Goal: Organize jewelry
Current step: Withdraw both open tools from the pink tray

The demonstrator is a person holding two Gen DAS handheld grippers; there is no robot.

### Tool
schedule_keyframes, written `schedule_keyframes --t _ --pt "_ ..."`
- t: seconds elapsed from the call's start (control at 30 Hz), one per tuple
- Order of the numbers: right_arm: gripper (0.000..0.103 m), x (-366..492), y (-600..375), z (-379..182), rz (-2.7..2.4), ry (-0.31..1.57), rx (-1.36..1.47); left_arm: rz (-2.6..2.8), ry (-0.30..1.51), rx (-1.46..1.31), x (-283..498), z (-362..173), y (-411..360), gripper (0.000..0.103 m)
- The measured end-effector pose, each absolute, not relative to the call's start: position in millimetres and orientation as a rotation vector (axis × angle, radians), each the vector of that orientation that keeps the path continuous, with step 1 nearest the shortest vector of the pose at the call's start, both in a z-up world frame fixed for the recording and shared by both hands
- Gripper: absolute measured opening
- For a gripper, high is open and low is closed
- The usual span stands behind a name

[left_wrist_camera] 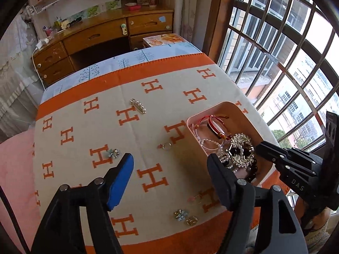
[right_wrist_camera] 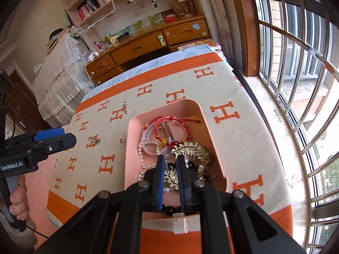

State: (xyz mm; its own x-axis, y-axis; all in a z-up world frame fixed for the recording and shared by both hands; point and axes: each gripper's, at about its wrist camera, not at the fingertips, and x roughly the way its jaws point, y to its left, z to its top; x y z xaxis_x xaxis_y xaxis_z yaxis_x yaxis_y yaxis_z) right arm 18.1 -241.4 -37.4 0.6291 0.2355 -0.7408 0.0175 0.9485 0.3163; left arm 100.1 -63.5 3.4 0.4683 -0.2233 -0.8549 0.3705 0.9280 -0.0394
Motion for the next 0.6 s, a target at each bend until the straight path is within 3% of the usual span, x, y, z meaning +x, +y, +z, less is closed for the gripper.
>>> schedule_keyframes --t 0.6 --pt "0.012 45.9 -186.6 -9.5 0.269 0.915 0.208 -0.195 0.996 0.135 116.2 10.9 28.8 0.075"
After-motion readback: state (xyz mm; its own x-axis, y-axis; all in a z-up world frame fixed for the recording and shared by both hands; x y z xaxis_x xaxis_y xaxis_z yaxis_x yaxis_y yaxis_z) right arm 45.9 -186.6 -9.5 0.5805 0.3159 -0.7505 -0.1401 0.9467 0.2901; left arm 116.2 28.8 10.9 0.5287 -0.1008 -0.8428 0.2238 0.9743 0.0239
